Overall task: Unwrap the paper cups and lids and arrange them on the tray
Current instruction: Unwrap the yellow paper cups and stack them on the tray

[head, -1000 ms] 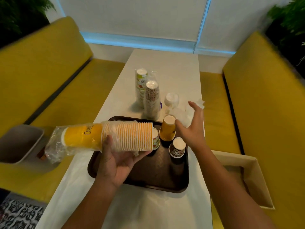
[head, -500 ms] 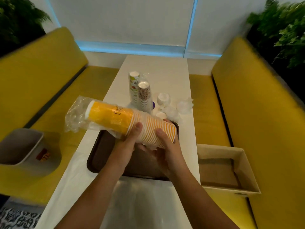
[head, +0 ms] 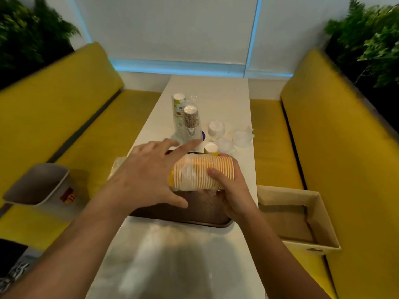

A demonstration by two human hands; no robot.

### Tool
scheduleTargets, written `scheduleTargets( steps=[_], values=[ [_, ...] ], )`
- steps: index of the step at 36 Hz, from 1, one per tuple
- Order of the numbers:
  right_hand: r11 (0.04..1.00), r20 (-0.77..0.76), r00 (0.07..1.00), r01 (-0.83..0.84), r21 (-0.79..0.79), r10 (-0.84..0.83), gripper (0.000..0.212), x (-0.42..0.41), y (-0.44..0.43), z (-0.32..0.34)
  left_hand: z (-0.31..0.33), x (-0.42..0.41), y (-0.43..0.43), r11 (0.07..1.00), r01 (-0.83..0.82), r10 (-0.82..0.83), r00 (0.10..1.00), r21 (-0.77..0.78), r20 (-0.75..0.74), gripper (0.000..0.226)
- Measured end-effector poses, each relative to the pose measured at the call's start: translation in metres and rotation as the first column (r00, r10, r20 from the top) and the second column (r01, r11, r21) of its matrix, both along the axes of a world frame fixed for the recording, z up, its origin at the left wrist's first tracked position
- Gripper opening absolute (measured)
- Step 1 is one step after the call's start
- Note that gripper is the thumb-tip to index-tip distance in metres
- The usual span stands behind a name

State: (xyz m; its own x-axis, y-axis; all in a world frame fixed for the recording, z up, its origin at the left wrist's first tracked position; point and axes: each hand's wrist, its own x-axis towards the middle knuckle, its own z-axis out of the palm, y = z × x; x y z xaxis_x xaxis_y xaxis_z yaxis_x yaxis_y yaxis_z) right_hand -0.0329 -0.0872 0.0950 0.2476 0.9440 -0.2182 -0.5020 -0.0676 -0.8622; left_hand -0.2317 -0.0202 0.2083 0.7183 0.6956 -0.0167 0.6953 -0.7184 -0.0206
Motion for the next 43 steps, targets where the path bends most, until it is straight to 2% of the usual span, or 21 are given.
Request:
scheduleTargets(
  steps=[2, 5, 7, 10, 16, 18, 22, 27, 33, 36, 38, 41, 43],
  values=[
    [0.998, 0.089, 0.994, -0.057, -0.033, 0.06, 0.075, 0.002, 0.0, 0.003, -0.03, -0.003, 0.006, 0.996, -0.009, 0.005, 0.999, -0.086, -0.046, 0.133],
    [0.98, 0.398, 0.895, -0.176, -0.095, 0.199, 0.077, 0.007, 0.001, 0.008, -0.065, -0.01, 0.002, 0.986, -0.018, 0.034, 0.995, -0.168, 0.093, 0.123],
    [0.958, 0.473, 0.833, -0.256, -0.13, 0.287, 0.068, 0.009, 0.0, 0.011, -0.08, -0.014, -0.004, 0.974, -0.011, 0.059, 0.976, -0.227, 0.209, 0.12],
    [0.926, 0.418, 0.826, -0.332, -0.181, 0.378, 0.056, 0.012, 0.001, 0.008, -0.097, -0.014, -0.015, 0.96, 0.036, 0.058, 0.944, -0.277, 0.323, 0.12],
    [0.907, 0.484, 0.767, -0.343, -0.245, 0.421, 0.058, 0.006, 0.003, -0.002, -0.119, -0.008, -0.03, 0.939, 0.036, 0.094, 0.93, -0.343, 0.356, 0.118],
    [0.905, 0.505, 0.751, -0.348, -0.246, 0.426, 0.053, 0.006, 0.003, -0.001, -0.122, -0.013, -0.031, 0.931, 0.035, 0.111, 0.921, -0.364, 0.373, 0.121],
    [0.891, 0.611, 0.651, -0.367, -0.266, 0.45, 0.044, 0.013, 0.006, 0.001, -0.126, -0.022, -0.031, 0.935, 0.018, 0.119, 0.925, -0.355, 0.361, 0.124],
    [0.901, 0.712, 0.558, -0.335, -0.276, 0.426, 0.049, 0.025, 0.008, 0.005, -0.134, -0.034, -0.029, 0.939, 0.034, 0.098, 0.927, -0.342, 0.361, 0.122],
    [0.947, 0.704, 0.635, -0.234, -0.218, 0.319, 0.063, 0.047, 0.012, 0.012, -0.136, -0.042, -0.023, 0.936, 0.022, 0.119, 0.919, -0.351, 0.376, 0.122],
    [0.925, 0.652, 0.657, -0.285, -0.25, 0.378, 0.07, 0.054, 0.014, 0.011, -0.135, -0.041, -0.021, 0.938, 0.021, 0.125, 0.91, -0.346, 0.395, 0.122],
    [0.899, 0.622, 0.65, -0.339, -0.277, 0.437, 0.064, 0.054, 0.017, 0.012, -0.134, -0.039, -0.02, 0.939, 0.031, 0.115, 0.91, -0.342, 0.398, 0.123],
    [0.831, 0.642, 0.534, -0.427, -0.356, 0.55, 0.047, 0.051, 0.023, 0.023, -0.132, -0.033, -0.02, 0.945, 0.051, 0.082, 0.919, -0.322, 0.387, 0.121],
    [0.764, 0.645, 0.43, -0.491, -0.42, 0.631, 0.049, 0.051, 0.028, 0.03, -0.133, -0.031, -0.021, 0.949, 0.061, 0.062, 0.926, -0.309, 0.372, 0.121]
  ],
)
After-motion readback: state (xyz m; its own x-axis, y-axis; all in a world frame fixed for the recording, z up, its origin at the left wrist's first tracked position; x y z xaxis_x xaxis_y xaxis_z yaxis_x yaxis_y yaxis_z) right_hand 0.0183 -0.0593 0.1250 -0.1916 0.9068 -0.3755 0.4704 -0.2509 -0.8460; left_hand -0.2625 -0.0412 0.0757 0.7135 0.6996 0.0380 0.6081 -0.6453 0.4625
